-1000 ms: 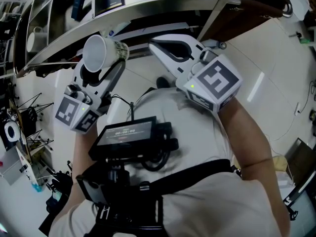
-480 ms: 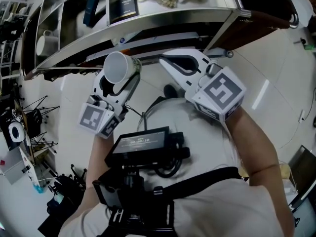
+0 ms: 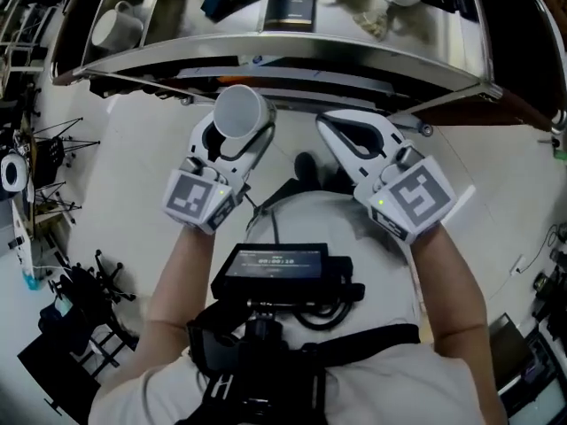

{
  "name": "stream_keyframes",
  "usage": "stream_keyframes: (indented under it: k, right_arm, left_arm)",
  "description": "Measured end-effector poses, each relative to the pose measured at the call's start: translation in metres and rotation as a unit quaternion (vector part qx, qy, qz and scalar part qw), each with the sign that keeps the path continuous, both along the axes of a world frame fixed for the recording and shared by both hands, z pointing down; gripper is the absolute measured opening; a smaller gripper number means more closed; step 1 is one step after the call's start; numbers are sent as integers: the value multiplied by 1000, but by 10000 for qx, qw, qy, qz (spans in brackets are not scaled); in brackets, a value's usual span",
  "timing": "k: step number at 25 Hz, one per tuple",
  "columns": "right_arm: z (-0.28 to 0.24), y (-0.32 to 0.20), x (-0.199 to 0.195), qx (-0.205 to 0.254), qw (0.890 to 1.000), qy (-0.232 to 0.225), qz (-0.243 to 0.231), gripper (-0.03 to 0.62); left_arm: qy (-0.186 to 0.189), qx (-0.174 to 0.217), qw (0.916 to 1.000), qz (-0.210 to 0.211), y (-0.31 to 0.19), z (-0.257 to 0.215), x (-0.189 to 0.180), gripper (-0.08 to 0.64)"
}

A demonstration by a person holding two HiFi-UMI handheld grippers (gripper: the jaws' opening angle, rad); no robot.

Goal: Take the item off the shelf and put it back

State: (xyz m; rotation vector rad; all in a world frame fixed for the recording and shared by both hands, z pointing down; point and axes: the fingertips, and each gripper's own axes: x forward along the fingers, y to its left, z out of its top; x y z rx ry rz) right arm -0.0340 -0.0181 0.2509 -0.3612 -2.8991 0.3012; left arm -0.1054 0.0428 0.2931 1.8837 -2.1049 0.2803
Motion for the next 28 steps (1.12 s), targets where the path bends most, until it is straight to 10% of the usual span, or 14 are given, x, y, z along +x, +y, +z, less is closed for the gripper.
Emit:
stream_keyframes:
  k: [28]
  right_arm:
    - [98, 107, -87, 245, 9797, 890, -1777, 8]
  left_arm:
    - [-500, -780, 9791, -1810, 62, 137, -125, 302]
